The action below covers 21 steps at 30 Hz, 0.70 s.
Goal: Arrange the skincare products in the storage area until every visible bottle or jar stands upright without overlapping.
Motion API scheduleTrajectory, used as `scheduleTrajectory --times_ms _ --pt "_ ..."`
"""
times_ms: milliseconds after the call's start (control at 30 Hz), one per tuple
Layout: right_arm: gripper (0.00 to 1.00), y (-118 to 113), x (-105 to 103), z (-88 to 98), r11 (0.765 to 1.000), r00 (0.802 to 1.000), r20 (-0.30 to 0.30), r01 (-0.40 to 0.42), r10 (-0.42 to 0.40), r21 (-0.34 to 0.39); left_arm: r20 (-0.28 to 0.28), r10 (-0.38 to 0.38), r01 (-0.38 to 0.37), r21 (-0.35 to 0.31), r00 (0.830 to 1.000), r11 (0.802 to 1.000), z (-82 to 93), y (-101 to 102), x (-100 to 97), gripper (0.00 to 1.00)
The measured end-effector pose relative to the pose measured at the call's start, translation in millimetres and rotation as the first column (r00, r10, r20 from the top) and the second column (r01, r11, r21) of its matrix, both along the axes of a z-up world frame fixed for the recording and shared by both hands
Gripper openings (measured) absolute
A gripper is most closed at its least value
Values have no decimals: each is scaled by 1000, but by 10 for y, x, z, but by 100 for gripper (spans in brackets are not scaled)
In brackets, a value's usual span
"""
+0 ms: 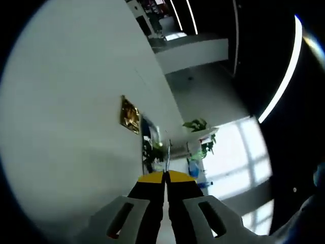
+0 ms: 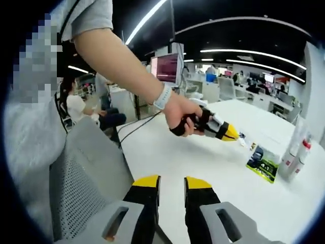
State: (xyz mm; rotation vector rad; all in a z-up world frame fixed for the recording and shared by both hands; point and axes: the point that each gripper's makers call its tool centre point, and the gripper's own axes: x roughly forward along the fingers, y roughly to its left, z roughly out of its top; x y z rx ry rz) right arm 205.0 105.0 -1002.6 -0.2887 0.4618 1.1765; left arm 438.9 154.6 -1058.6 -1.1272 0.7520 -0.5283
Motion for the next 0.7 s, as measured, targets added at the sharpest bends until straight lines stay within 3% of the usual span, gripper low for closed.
scheduleTrajectory --times_ms 500,700 --pt "13 -4 -14 -25 1000 1000 -4 -7 7 -12 -99 19 -13 60 995 998 -271 39 95 0" --pt "12 -6 -7 -25 1000 1000 -6 -4 4 -11 -110 4 6 88 994 996 -323 23 124 0"
